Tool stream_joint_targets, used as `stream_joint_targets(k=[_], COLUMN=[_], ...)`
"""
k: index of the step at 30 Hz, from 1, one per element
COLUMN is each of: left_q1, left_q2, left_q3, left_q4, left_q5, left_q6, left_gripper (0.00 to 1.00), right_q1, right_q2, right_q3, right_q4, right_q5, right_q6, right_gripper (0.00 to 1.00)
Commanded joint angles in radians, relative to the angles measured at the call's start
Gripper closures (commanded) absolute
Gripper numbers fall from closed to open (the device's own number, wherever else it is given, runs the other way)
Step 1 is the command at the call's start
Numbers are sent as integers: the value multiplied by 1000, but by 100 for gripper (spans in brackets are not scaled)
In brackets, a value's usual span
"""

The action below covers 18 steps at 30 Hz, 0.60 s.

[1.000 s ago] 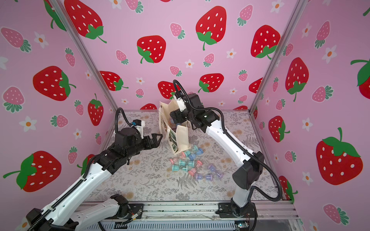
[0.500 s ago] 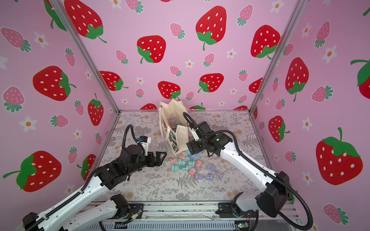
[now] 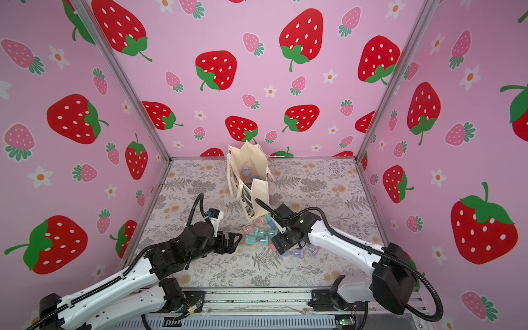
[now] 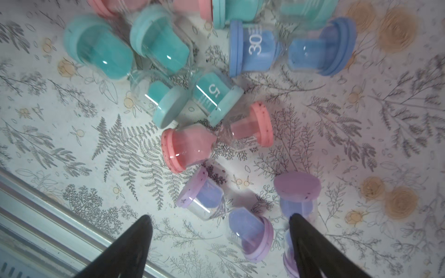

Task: Put the hourglass into the canvas bag
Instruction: Pick up the hourglass from the center of the board.

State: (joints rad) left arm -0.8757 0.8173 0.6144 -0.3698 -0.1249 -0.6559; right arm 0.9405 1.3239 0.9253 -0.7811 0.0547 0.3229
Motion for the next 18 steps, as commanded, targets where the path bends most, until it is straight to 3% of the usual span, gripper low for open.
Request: stream_joint_targets(k=[1, 12, 18], left_q1=[-8, -17, -21], left_q2=[13, 23, 22], left_q3=[1, -5, -11], left_q4=[13, 26, 21], left_q5=[-35, -27, -33], left_q6=[-14, 3, -2], left_gripper=[1, 1, 1], right_q1=[7, 6, 6], right_q2=[-38, -23, 5], right_q3=[-51, -145, -181], right_q4=[-10, 70, 112], right_q5=[-24, 13, -37], right_q6=[62, 55, 63], right_gripper=[9, 6, 6])
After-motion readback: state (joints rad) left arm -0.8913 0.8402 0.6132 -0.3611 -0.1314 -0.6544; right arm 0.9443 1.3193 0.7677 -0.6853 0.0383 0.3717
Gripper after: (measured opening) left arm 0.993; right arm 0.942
